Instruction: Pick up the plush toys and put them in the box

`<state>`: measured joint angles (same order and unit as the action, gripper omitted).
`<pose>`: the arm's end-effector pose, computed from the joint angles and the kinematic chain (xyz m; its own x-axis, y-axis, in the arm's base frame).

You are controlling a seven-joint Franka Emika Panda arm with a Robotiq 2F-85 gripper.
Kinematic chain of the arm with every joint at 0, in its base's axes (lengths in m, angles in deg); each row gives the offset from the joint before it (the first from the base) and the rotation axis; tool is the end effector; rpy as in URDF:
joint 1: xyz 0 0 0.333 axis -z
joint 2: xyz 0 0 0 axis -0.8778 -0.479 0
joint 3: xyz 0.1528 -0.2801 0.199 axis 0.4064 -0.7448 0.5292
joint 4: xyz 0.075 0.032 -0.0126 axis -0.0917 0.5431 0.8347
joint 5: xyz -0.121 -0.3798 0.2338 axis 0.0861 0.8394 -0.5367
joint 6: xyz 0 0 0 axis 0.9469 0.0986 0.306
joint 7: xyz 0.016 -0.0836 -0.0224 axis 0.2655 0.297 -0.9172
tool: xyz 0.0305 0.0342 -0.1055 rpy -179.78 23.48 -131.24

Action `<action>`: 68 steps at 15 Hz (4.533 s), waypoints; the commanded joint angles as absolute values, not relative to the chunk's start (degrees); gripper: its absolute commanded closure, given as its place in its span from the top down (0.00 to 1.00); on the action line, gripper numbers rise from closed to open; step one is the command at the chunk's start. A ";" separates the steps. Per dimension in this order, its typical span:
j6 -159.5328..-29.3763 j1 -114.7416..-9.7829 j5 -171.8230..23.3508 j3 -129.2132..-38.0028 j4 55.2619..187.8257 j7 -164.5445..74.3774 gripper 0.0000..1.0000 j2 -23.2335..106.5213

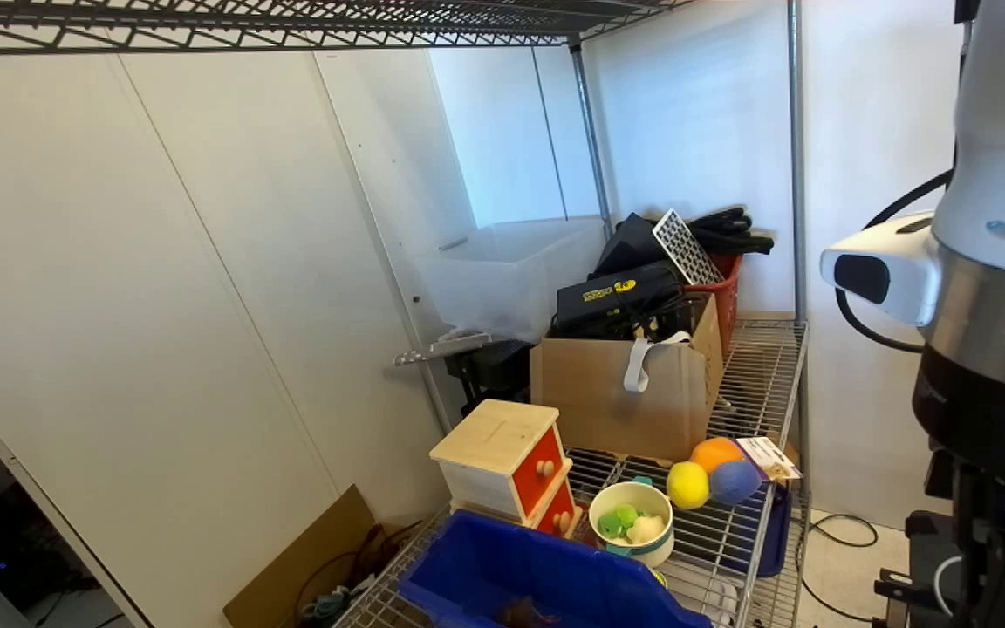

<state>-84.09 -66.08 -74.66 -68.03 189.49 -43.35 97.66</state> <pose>0.3404 0.0897 0.3997 0.9851 0.1597 0.0631 0.1480 -0.9761 0.1593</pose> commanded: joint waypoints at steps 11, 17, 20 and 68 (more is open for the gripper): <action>-88.79 -58.38 -68.90 -71.98 186.92 -38.90 1.00 95.42; -97.91 -55.50 -68.41 -72.55 187.21 -36.68 1.00 91.81; -99.03 -54.60 -68.28 -72.92 187.02 -36.31 1.00 89.97; -112.99 -52.09 -58.66 -80.15 182.77 -42.94 1.00 68.30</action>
